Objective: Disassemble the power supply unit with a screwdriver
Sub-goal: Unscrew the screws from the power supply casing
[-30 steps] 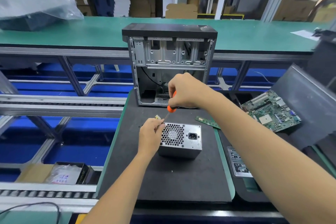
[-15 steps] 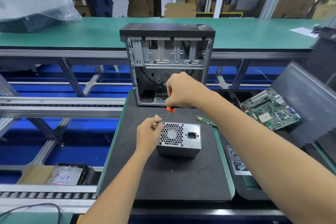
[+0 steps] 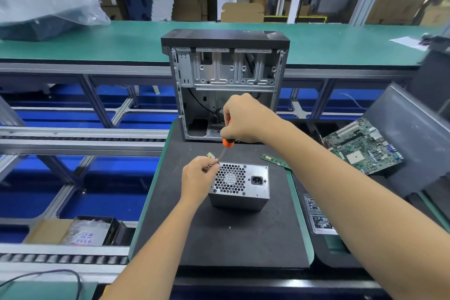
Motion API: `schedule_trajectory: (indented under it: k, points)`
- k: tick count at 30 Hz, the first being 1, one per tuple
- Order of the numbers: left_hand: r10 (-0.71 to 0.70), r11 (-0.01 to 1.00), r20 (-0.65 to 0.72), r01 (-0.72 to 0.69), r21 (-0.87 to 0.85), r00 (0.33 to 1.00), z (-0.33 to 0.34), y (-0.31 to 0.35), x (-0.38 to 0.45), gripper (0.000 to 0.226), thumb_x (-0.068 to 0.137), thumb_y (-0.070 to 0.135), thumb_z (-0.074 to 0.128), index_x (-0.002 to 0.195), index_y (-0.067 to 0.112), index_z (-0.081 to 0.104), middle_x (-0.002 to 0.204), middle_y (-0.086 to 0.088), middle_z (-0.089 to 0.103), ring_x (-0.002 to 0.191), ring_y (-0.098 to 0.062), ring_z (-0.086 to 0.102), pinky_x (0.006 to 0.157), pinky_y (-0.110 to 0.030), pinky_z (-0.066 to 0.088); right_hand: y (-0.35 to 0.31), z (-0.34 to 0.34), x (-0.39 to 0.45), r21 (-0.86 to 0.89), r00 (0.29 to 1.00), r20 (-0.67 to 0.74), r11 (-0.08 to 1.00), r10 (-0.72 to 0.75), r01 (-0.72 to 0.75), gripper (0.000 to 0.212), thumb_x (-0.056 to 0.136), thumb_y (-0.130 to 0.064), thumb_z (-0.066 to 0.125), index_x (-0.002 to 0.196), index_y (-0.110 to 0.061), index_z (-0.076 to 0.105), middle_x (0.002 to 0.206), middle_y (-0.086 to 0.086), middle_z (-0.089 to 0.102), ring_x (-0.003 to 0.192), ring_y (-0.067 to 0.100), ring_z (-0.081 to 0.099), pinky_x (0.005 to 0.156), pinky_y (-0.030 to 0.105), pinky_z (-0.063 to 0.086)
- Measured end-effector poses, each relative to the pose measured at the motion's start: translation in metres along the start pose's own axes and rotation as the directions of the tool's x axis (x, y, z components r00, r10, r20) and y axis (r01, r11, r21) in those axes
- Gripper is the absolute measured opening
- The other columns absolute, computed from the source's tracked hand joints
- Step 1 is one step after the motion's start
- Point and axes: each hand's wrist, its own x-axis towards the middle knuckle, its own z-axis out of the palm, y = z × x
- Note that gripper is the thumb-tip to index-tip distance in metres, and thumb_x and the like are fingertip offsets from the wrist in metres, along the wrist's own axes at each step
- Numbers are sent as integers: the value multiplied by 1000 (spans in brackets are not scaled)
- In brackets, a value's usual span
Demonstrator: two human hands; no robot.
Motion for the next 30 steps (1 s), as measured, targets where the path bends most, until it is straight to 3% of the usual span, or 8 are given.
schedule_trajectory:
  k: [7,10,14,19,22,25,27,30]
  points:
    - [-28,1000,9,28,-3,1000,-2,1,0,11,83,17,71,93,19,75,85,11,68,74,-4,61,67,-7,45,-1,2,0,1,1000,0,1000,1,-1,26,65,-12,67,84,6,65,82,22,70,57,22,44,51,28,42]
    - [-41,999,19,41,-18,999,-2,1,1,9,83,17,72,91,19,75,84,12,68,75,-4,61,66,-7,45,-1,2,-1,2,1000,-1,1000,12,-12,28,66,-13,68,86,7,66,71,22,65,57,21,43,50,28,40]
    - [-48,999,29,48,-17,998,-3,-1,3,8,83,17,71,89,21,75,83,12,68,75,-6,62,65,-8,46,1,2,-1,25,999,-20,999,47,-46,26,69,-14,68,86,7,66,62,8,52,57,22,42,50,26,39]
    - [-45,998,32,46,-40,998,-2,-4,5,7,82,18,73,88,22,75,83,9,68,73,-9,62,65,-10,46,4,3,1,28,997,-18,996,80,-79,13,70,-15,66,75,-3,61,59,8,50,58,25,44,49,24,38]
    - [-43,998,45,45,-37,998,-2,-6,6,9,83,16,71,88,23,75,83,11,68,73,-7,61,63,-8,45,5,4,4,26,997,-13,997,76,-75,21,71,-14,66,83,4,65,63,13,57,59,24,46,51,26,41]
    - [-43,997,64,48,-64,997,-3,-8,6,19,87,10,64,89,26,74,84,12,68,74,-1,59,63,-7,44,2,3,4,-40,999,43,999,-20,21,21,66,-9,71,83,2,67,78,18,69,62,23,55,54,29,48]
    - [-37,995,61,42,-88,997,-3,-8,6,23,87,8,64,87,29,73,85,11,69,72,-1,59,63,-6,43,-5,3,4,-128,983,116,979,-143,158,15,66,-10,74,79,-7,67,81,12,68,73,25,64,61,33,56]
    - [-26,996,59,31,-86,998,-2,-6,6,20,84,11,67,85,30,72,85,10,68,71,-2,58,64,-6,44,-14,4,7,-187,956,175,945,-238,269,14,69,-8,74,81,-9,67,87,8,67,80,26,65,63,33,57]
